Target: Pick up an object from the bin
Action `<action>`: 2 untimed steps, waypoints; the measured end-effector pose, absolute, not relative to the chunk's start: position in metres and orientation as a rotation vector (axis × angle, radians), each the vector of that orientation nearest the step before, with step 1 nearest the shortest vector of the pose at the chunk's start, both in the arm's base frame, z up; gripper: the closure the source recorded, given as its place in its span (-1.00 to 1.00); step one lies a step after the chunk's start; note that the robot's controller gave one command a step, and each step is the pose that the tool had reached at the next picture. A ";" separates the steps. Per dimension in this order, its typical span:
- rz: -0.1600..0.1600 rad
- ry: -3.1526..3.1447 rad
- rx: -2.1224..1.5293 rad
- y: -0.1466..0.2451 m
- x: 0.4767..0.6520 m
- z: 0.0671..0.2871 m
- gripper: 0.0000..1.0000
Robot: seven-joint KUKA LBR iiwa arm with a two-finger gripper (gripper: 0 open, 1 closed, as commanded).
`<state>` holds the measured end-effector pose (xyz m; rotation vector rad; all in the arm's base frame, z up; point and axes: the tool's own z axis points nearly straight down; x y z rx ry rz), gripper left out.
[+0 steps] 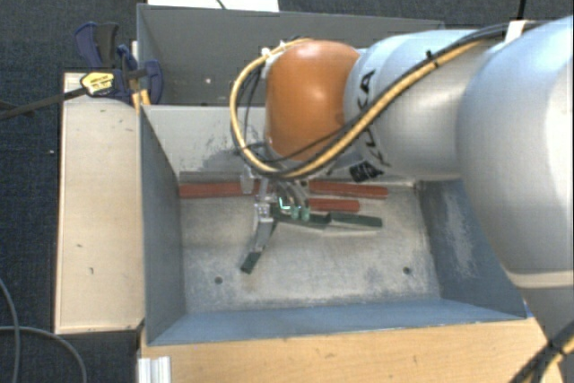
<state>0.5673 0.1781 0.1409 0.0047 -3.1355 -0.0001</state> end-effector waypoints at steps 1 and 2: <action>-0.002 -3.143 -0.002 0.177 0.570 0.146 -1.00; -0.004 -3.148 0.002 0.161 0.526 0.094 -1.00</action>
Offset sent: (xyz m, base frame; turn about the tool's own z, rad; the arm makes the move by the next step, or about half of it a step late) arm -0.0612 -0.0250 -0.0709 0.0001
